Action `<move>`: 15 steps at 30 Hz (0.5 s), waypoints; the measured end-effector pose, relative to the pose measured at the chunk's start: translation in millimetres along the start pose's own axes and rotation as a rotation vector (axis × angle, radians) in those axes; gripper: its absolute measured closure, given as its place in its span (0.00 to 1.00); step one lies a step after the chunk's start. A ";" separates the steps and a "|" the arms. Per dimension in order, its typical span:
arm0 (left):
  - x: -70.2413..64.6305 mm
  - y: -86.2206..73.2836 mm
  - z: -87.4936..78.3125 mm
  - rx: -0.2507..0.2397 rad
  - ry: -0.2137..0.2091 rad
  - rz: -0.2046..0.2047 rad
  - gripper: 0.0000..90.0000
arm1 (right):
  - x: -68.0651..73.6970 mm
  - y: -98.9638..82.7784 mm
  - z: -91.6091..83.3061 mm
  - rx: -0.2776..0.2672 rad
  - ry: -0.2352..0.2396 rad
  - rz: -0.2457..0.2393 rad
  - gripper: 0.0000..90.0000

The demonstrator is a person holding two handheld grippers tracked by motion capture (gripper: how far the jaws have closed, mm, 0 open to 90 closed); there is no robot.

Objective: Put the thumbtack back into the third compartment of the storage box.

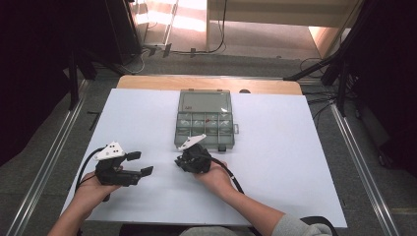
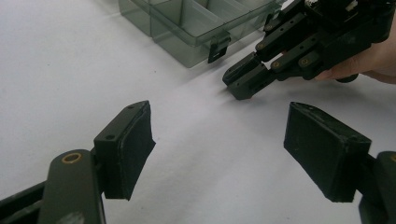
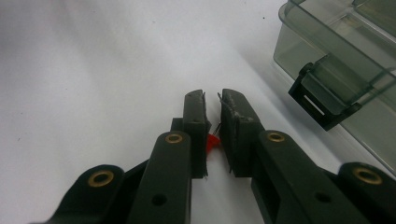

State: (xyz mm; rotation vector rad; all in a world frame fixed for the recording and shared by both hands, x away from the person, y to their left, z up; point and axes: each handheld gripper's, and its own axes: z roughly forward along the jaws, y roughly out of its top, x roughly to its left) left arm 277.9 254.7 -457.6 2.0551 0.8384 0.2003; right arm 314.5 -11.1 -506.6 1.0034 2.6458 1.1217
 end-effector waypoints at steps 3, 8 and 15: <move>0.2 0.0 -0.3 -0.001 0.001 -0.001 0.26 | -0.3 -0.1 -0.3 -0.001 0.007 0.002 0.88; 0.5 0.0 -1.1 -0.001 0.000 0.000 0.26 | -0.5 -1.3 -2.1 0.002 0.010 -0.007 0.84; 0.6 0.1 -1.1 0.000 0.001 0.000 0.26 | -2.7 -3.0 -3.2 0.005 0.004 -0.008 0.93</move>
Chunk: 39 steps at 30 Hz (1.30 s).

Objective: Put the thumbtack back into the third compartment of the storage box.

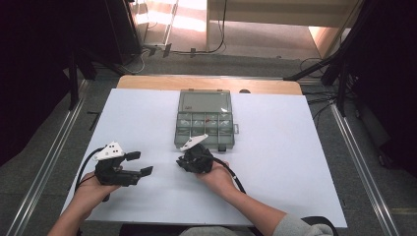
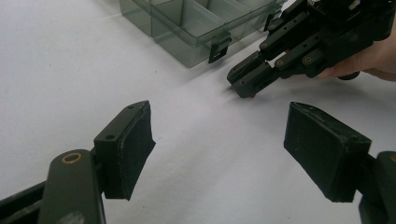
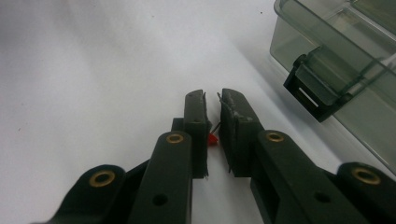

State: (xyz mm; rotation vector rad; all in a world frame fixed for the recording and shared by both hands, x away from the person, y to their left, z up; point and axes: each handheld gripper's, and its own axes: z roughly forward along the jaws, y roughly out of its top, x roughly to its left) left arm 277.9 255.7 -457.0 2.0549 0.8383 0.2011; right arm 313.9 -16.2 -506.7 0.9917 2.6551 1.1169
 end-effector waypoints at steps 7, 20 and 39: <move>-0.3 0.1 0.4 -0.001 0.000 -0.001 0.26 | -2.6 0.1 -0.3 0.002 0.016 0.006 0.94; -0.3 0.2 0.5 -0.001 -0.002 -0.001 0.26 | -4.9 1.5 -2.2 0.006 0.030 0.004 0.95; -0.9 0.5 1.1 -0.003 -0.001 0.000 0.26 | -13.9 8.6 -12.1 0.036 0.070 0.039 1.00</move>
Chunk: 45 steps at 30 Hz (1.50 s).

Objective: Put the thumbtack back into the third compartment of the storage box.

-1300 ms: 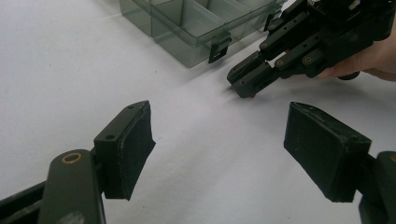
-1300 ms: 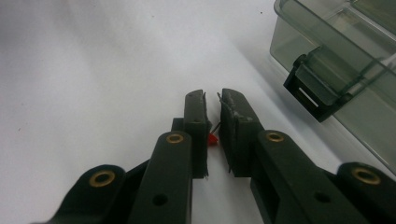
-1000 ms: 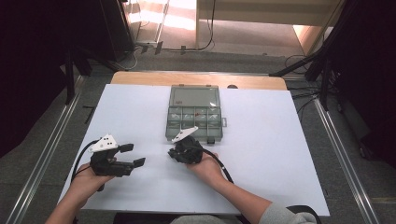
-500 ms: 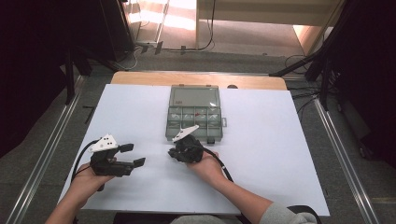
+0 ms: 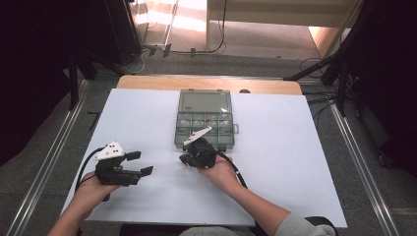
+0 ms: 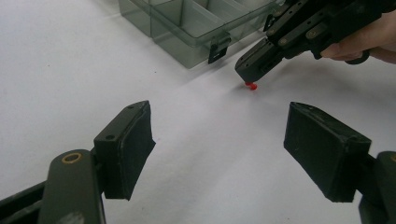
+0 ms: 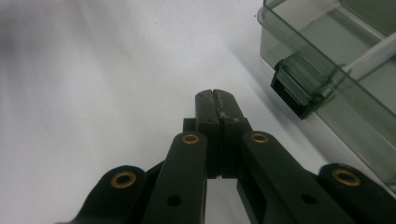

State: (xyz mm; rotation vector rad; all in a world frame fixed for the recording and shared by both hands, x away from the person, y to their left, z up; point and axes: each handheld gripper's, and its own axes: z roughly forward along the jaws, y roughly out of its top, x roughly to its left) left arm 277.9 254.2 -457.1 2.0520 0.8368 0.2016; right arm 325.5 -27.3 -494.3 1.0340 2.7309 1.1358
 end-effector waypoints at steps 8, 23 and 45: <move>0.9 0.0 -0.2 0.000 -0.002 0.000 0.26 | 1.5 0.2 -1.1 -0.002 0.003 -0.003 1.00; 0.8 0.3 0.2 0.002 -0.003 0.001 0.26 | 0.0 3.8 -10.1 -0.026 0.005 -0.005 1.00; 0.8 0.5 0.5 0.003 -0.004 0.002 0.26 | -17.2 10.1 -41.8 -0.083 -0.016 0.041 1.00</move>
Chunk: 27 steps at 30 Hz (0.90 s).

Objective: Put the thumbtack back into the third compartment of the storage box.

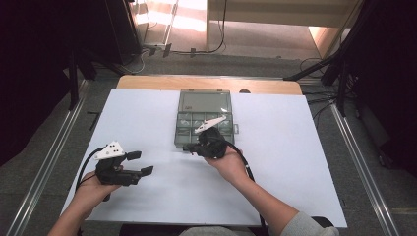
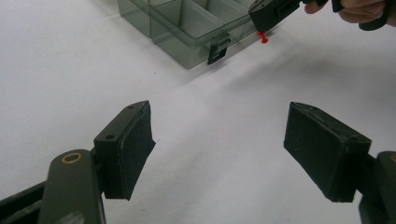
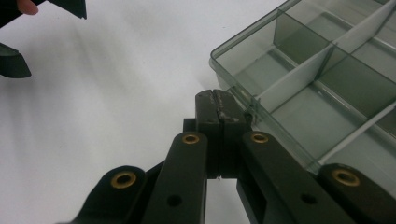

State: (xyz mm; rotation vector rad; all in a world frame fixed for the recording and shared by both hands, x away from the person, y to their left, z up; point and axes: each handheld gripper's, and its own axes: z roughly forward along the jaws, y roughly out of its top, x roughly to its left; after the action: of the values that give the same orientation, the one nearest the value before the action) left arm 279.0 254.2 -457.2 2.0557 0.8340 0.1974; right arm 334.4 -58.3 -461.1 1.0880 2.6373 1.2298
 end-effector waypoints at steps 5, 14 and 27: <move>-0.2 0.0 0.1 0.000 0.001 0.001 0.26 | -3.4 1.0 -4.5 -0.005 -0.009 0.006 1.00; -0.3 0.0 0.3 0.000 -0.001 -0.001 0.26 | -11.3 3.1 -14.2 -0.017 -0.027 0.022 1.00; -0.6 0.0 0.9 0.002 -0.001 0.002 0.26 | -27.0 5.2 -25.7 -0.032 -0.059 0.050 1.00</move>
State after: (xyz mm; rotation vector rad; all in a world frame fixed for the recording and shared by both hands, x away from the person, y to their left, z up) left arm 279.0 253.3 -457.7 2.0586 0.8318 0.1972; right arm 349.9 -89.4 -446.6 1.1729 2.5530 1.2249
